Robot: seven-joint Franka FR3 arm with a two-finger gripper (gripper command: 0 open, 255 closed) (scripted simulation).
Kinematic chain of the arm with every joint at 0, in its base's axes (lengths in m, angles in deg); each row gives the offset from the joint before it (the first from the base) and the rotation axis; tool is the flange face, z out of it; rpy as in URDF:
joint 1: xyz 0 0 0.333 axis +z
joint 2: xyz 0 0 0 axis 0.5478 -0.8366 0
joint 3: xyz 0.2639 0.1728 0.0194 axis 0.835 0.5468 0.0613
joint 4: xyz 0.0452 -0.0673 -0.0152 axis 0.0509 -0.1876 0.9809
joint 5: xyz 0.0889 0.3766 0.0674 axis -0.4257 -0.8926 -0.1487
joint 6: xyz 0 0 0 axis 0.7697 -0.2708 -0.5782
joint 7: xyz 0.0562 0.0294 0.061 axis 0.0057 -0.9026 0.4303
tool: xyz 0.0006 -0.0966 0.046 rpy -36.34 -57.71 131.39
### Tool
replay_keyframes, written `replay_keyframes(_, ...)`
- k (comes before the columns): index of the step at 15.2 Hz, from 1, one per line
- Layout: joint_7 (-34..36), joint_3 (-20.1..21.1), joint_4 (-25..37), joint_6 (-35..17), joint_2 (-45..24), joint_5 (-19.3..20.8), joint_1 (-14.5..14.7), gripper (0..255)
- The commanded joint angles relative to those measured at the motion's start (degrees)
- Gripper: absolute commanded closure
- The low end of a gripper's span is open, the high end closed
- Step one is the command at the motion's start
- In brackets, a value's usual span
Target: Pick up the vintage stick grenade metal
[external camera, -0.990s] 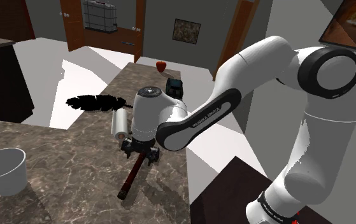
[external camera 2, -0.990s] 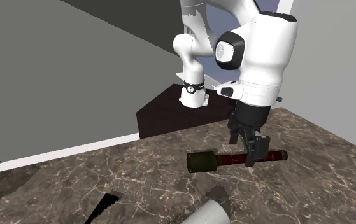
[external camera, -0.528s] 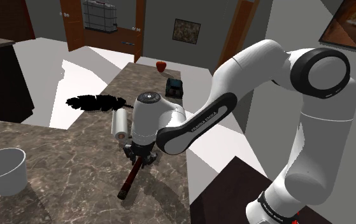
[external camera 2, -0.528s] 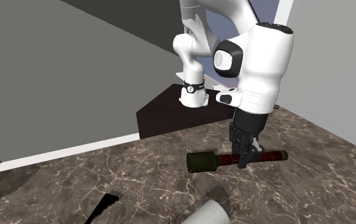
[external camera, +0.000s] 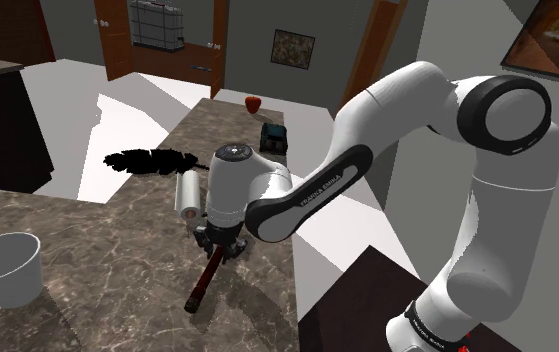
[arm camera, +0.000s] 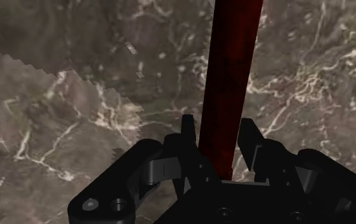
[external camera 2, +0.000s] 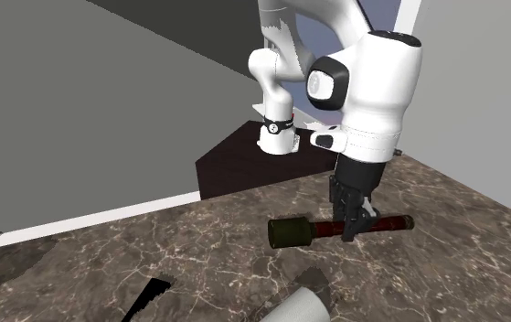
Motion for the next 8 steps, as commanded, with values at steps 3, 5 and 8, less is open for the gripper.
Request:
replay_keyframes(3, -1.7, 1.4, 0.2, 1.9, 2.3, -2.4, -1.1, 255)
replay_keyframes(5, -2.7, 2.1, 0.4, 3.1, 3.5, -3.8, -1.7, 255)
replay_keyframes(8, -4.1, 3.1, 0.8, 4.8, 5.3, -5.8, -2.4, 255)
